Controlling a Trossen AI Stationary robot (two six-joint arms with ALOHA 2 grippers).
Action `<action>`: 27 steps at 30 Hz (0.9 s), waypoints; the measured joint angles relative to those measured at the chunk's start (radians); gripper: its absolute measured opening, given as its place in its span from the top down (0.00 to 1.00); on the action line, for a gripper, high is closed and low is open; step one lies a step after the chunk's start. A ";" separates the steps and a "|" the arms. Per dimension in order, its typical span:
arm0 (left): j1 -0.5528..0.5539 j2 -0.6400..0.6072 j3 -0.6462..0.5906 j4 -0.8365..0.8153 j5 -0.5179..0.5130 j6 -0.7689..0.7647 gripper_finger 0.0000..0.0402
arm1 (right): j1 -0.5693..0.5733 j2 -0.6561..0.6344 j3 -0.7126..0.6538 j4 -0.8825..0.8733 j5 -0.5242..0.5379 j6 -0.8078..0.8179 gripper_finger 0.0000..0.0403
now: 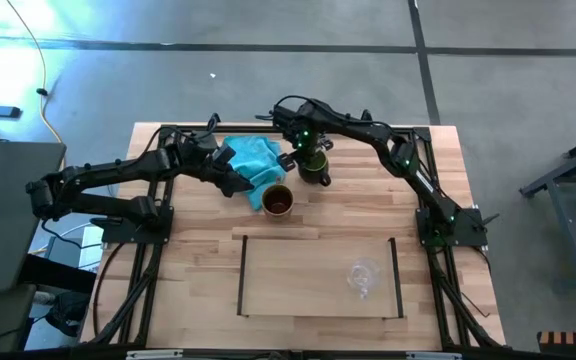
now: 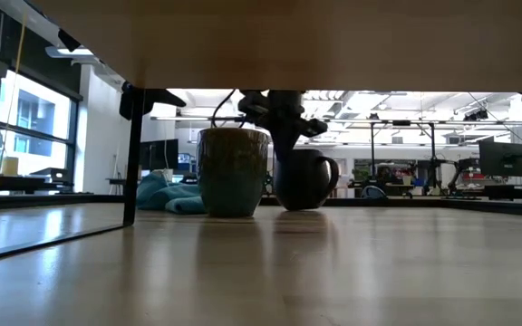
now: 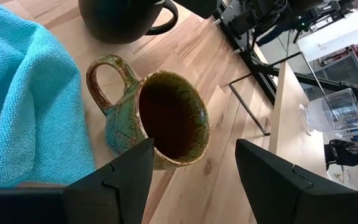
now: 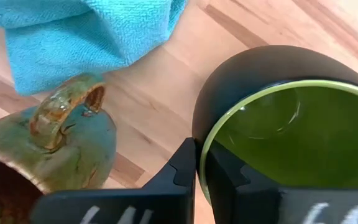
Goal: Stack small to large cups/mugs on shelf
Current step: Put the black mug on the shelf
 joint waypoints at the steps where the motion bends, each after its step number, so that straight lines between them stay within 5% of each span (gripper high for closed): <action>1: 0.000 0.000 0.000 0.000 0.000 0.000 0.46 | 0.000 0.000 0.000 0.000 -0.002 0.003 0.96; 13: 0.000 0.000 0.000 0.000 0.000 0.000 0.46 | 0.000 -0.002 0.000 0.013 -0.023 -0.032 0.73; 27: 0.000 0.000 0.000 -0.022 0.000 -0.001 0.46 | 0.000 -0.027 0.002 -0.011 -0.031 -0.191 0.69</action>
